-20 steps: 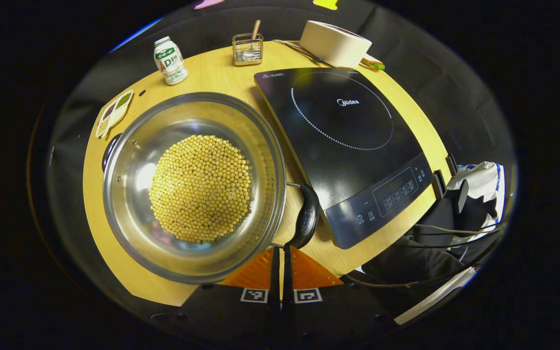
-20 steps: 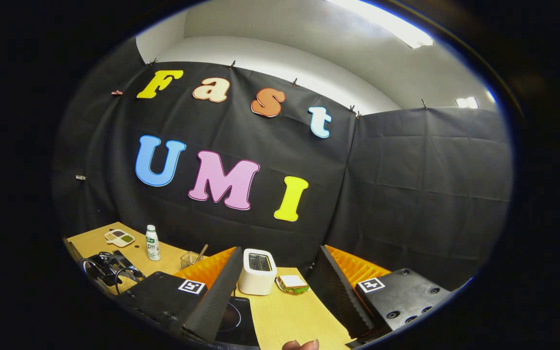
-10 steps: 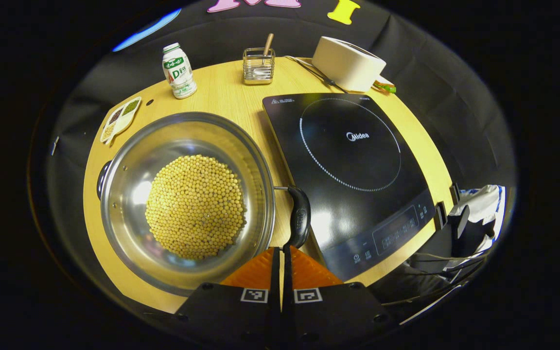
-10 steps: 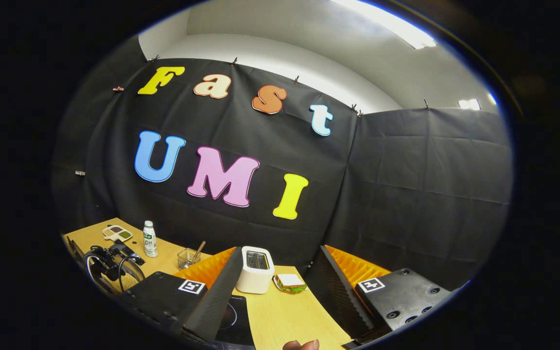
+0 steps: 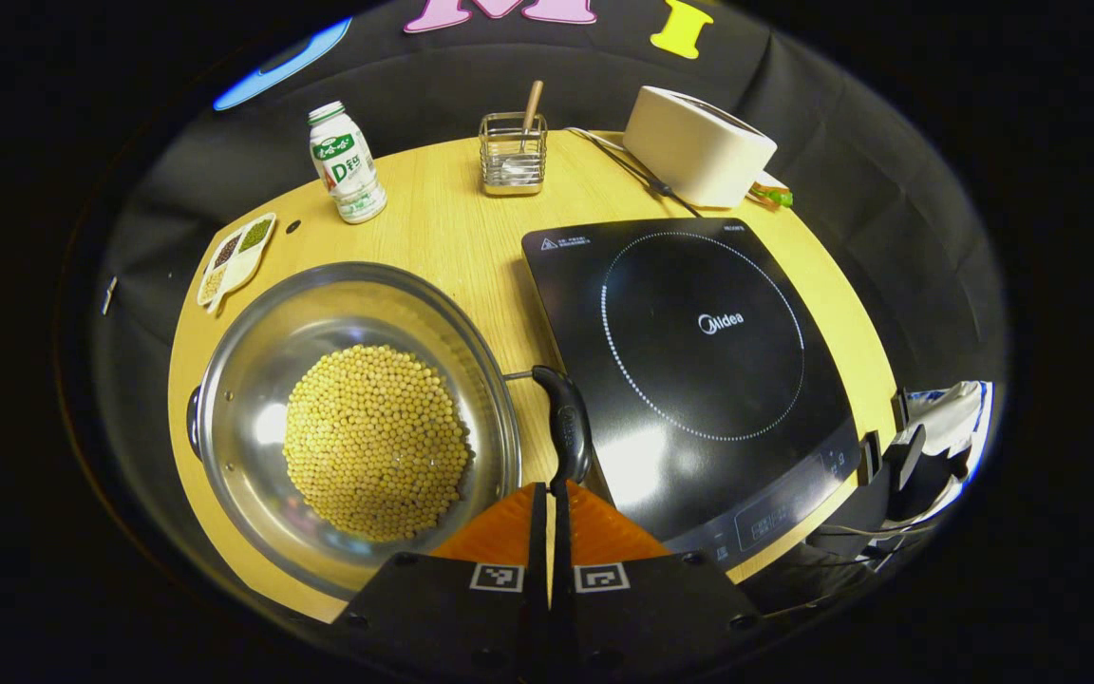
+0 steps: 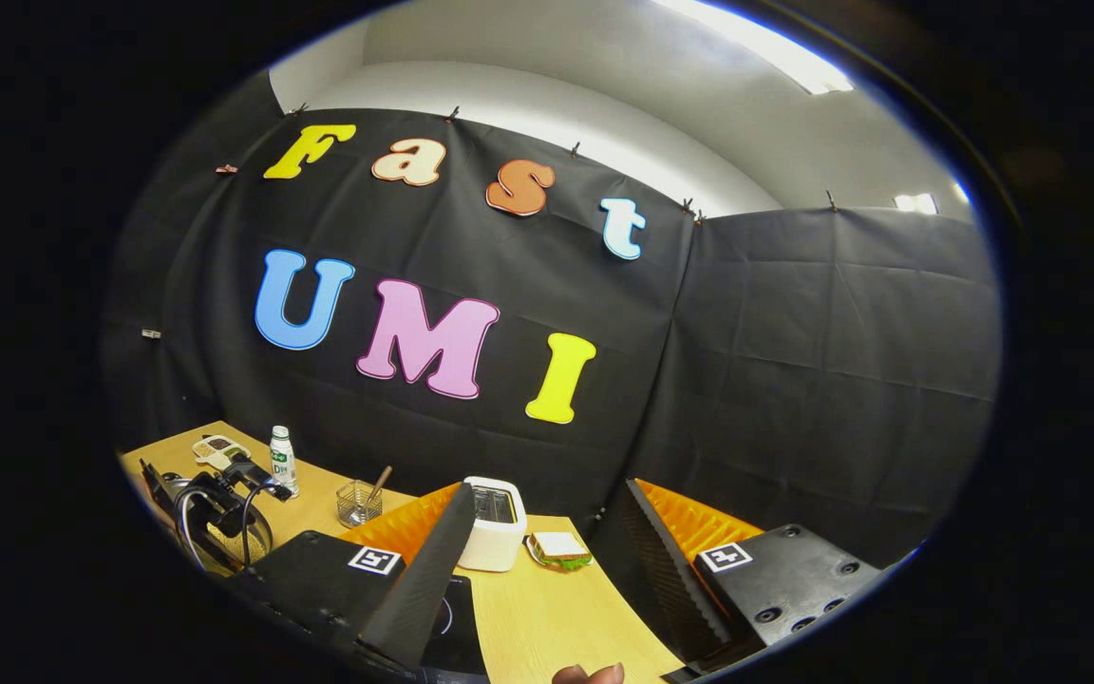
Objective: First push the handle of the pot to place it horizontally, then grasp the pot with both hands and set it on the induction cooktop.
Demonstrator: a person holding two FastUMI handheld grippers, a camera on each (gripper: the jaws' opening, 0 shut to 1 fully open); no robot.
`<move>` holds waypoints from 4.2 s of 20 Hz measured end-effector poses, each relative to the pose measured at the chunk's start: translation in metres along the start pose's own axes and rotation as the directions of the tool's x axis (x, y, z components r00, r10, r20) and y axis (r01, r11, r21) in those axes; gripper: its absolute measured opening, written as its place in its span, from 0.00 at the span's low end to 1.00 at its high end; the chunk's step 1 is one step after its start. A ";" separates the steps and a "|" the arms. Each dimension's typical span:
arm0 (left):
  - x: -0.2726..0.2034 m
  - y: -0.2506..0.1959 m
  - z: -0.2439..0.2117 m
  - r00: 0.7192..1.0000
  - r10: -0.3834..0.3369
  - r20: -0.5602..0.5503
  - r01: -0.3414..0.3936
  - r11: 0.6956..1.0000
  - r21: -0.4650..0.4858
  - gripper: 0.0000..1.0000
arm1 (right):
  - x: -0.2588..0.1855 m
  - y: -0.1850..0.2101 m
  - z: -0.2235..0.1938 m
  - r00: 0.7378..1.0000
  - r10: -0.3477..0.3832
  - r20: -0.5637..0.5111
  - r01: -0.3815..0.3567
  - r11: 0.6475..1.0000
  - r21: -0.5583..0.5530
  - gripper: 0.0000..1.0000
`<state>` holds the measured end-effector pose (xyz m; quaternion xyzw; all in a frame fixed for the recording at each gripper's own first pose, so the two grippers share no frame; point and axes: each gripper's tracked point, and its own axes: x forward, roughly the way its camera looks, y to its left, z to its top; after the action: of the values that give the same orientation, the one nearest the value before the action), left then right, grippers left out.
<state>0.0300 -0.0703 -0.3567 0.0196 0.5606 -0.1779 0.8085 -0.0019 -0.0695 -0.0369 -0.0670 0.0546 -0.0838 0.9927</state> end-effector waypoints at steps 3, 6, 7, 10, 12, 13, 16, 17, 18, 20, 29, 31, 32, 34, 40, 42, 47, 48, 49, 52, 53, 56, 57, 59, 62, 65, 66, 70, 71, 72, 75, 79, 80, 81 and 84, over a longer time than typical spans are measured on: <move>0.003 0.000 0.008 1.000 -0.015 -0.008 0.014 1.000 -0.020 0.05 | -0.001 -0.005 -0.003 1.000 -0.014 -0.008 0.014 1.000 0.001 0.98; 0.005 0.001 0.012 0.999 -0.038 -0.029 0.037 0.998 -0.059 0.05 | -0.003 -0.007 -0.004 1.000 -0.022 -0.012 0.022 1.000 0.004 0.98; 0.005 0.001 0.012 0.998 -0.049 -0.039 0.046 0.996 -0.072 0.04 | -0.003 -0.007 -0.005 1.000 -0.022 -0.017 0.022 1.000 0.004 0.98; 0.003 0.001 0.011 0.994 -0.083 -0.066 0.076 0.991 -0.110 0.05 | -0.007 -0.006 -0.006 0.999 -0.021 -0.024 0.021 1.000 0.006 0.98; -0.001 -0.001 0.012 0.993 -0.103 -0.055 0.096 0.988 -0.122 0.05 | -0.008 -0.004 -0.008 0.999 -0.017 -0.030 0.018 1.000 0.007 0.98; -0.005 -0.001 0.014 0.993 -0.107 -0.044 0.101 0.988 -0.119 0.05 | -0.009 -0.003 -0.009 0.999 -0.015 -0.035 0.015 1.000 0.008 0.98; -0.020 0.003 0.016 0.995 -0.101 0.003 0.101 0.991 -0.091 0.05 | -0.014 0.004 -0.012 0.999 0.001 -0.048 0.000 1.000 0.013 0.98; -0.026 0.005 0.017 0.995 -0.095 0.025 0.097 0.992 -0.077 0.05 | -0.015 0.007 -0.012 0.999 0.007 -0.054 -0.007 1.000 0.014 0.98; -0.034 0.010 0.019 0.995 -0.079 0.054 0.082 0.995 -0.057 0.05 | -0.017 0.010 -0.014 0.998 0.015 -0.062 -0.015 1.000 0.013 0.98; -0.050 0.025 0.027 0.989 -0.024 0.143 0.028 0.999 -0.028 0.16 | -0.019 0.020 -0.017 0.996 0.040 -0.080 -0.039 0.999 0.014 0.98; -0.114 0.083 0.009 0.947 0.098 0.307 -0.072 0.993 -0.095 0.94 | -0.014 0.107 -0.027 0.958 0.249 -0.141 -0.239 0.967 0.085 0.98; -0.123 0.104 0.000 0.944 0.115 0.309 -0.079 0.989 -0.126 0.94 | -0.012 0.131 -0.033 0.939 0.302 -0.164 -0.286 0.952 0.113 0.98; -0.127 0.116 -0.004 0.940 0.129 0.316 -0.089 0.986 -0.138 0.94 | -0.011 0.145 -0.037 0.928 0.326 -0.179 -0.307 0.944 0.124 0.98; -0.134 0.142 -0.009 0.928 0.165 0.333 -0.118 0.980 -0.159 0.94 | -0.010 0.168 -0.044 0.909 0.365 -0.200 -0.342 0.929 0.144 0.98; -0.137 0.200 -0.024 0.899 0.221 0.377 -0.157 0.969 -0.193 0.94 | -0.013 0.247 -0.077 0.829 0.490 -0.270 -0.442 0.869 0.221 0.98; -0.129 0.214 -0.026 0.901 0.216 0.377 -0.145 0.967 -0.207 0.94 | -0.015 0.272 -0.101 0.789 0.525 -0.320 -0.456 0.849 0.267 0.98; -0.106 0.260 -0.033 0.909 0.240 0.340 -0.169 0.959 -0.226 0.94 | -0.016 0.322 -0.162 0.688 0.569 -0.450 -0.448 0.821 0.353 0.98; -0.100 0.268 -0.034 0.911 0.246 0.330 -0.174 0.957 -0.231 0.94 | -0.018 0.331 -0.174 0.668 0.575 -0.473 -0.447 0.818 0.363 0.99; -0.095 0.276 -0.036 0.915 0.252 0.316 -0.182 0.955 -0.235 0.94 | -0.019 0.338 -0.185 0.648 0.579 -0.495 -0.447 0.815 0.368 0.99; -0.077 0.300 -0.040 0.921 0.276 0.275 -0.207 0.944 -0.256 0.94 | -0.019 0.355 -0.214 0.593 0.586 -0.553 -0.443 0.810 0.384 0.99; -0.071 0.302 -0.041 0.925 0.269 0.267 -0.201 0.946 -0.255 0.94 | -0.017 0.358 -0.220 0.583 0.583 -0.565 -0.437 0.812 0.387 0.99; -0.051 0.305 -0.034 0.935 0.245 0.255 -0.179 0.950 -0.255 0.94 | -0.010 0.368 -0.230 0.568 0.580 -0.584 -0.423 0.814 0.398 1.00; -0.044 0.306 -0.032 0.938 0.241 0.249 -0.176 0.950 -0.258 0.94 | -0.007 0.372 -0.233 0.563 0.581 -0.588 -0.419 0.814 0.402 0.99; -0.032 0.313 -0.027 0.941 0.251 0.228 -0.192 0.948 -0.255 0.94 | -0.003 0.378 -0.243 0.552 0.574 -0.605 -0.409 0.819 0.403 0.96; -0.020 0.323 -0.020 0.943 0.266 0.200 -0.217 0.947 -0.237 0.91 | -0.002 0.385 -0.258 0.531 0.564 -0.633 -0.396 0.825 0.403 0.88; -0.008 0.322 -0.020 0.951 0.251 0.182 -0.207 0.951 -0.232 0.93 | 0.001 0.395 -0.268 0.517 0.561 -0.646 -0.390 0.827 0.406 0.88; -0.007 0.321 -0.020 0.954 0.240 0.182 -0.196 0.953 -0.232 0.92 | 0.000 0.400 -0.272 0.512 0.562 -0.650 -0.391 0.826 0.407 0.88; -0.009 0.322 -0.025 0.958 0.218 0.188 -0.170 0.955 -0.242 0.82 | -0.001 0.416 -0.288 0.480 0.566 -0.671 -0.396 0.822 0.410 0.88; -0.010 0.324 -0.026 0.958 0.219 0.186 -0.171 0.954 -0.246 0.82 | -0.002 0.421 -0.292 0.471 0.566 -0.676 -0.397 0.821 0.411 0.88; -0.011 0.325 -0.027 0.959 0.218 0.184 -0.170 0.954 -0.245 0.82 | -0.001 0.424 -0.296 0.465 0.566 -0.681 -0.399 0.820 0.409 0.89; -0.007 0.326 -0.028 0.962 0.214 0.168 -0.171 0.956 -0.237 0.84 | 0.005 0.435 -0.307 0.453 0.563 -0.691 -0.390 0.822 0.414 0.76; 0.004 0.325 -0.032 0.966 0.213 0.145 -0.170 0.950 -0.262 0.78 | 0.013 0.443 -0.315 0.458 0.537 -0.708 -0.404 0.835 0.373 0.70; 0.003 0.327 -0.031 0.964 0.217 0.155 -0.171 0.949 -0.267 0.75 | 0.014 0.445 -0.319 0.458 0.532 -0.712 -0.406 0.838 0.365 0.69; 0.003 0.327 -0.032 0.963 0.218 0.160 -0.170 0.948 -0.269 0.74 | 0.014 0.448 -0.319 0.453 0.536 -0.712 -0.412 0.834 0.366 0.70; 0.001 0.325 -0.035 0.963 0.215 0.165 -0.161 0.944 -0.289 0.71 | 0.018 0.452 -0.323 0.439 0.526 -0.728 -0.400 0.840 0.366 0.69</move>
<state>0.0996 0.2413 -0.4249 -0.0560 0.4936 -0.0216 0.8676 0.0487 0.3287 -0.4210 0.0655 0.5087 0.1669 0.8421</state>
